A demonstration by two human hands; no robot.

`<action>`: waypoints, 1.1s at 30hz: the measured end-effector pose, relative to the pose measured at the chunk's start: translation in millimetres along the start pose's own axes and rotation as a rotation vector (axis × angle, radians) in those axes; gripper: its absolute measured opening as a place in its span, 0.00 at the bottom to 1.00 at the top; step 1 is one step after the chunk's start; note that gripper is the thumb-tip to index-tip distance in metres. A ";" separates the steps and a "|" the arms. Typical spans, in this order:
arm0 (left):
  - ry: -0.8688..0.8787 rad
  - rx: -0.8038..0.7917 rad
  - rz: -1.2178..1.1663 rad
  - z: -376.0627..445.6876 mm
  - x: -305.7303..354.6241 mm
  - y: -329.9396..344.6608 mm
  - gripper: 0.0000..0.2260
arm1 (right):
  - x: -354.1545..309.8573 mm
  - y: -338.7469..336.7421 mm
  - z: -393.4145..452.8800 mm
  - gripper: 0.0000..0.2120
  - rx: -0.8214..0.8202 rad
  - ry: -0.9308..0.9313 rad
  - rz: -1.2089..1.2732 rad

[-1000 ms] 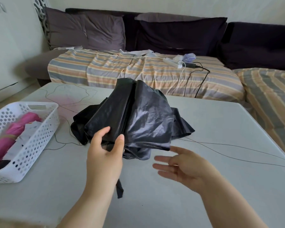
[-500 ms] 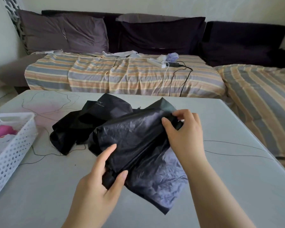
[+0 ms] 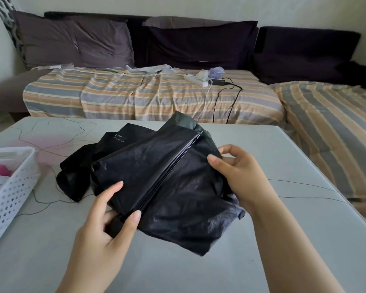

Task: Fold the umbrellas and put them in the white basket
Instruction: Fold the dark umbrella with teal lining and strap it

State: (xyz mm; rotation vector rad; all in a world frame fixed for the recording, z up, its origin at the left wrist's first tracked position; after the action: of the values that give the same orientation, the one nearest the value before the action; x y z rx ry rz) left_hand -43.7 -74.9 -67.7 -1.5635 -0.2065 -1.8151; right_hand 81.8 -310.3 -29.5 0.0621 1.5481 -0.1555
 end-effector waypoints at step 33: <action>-0.046 0.136 0.024 23.3 -4.2 -17.8 0.16 | 8.8 -1.5 -16.7 0.13 -0.429 0.042 0.023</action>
State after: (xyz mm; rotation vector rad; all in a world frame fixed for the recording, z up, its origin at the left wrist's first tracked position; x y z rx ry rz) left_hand -35.9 -47.4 -59.8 -1.5066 -0.3252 -1.7113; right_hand 65.2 -310.0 -38.6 -0.2566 1.5924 0.1984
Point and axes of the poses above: each hand's wrist, its own z-axis towards the middle knuckle, its own y-axis out of the palm, x = y × z, the point moved 7 cm from there along z, towards the middle knuckle, and after that the axes turned 12 degrees about x, right-handed, at the moved point
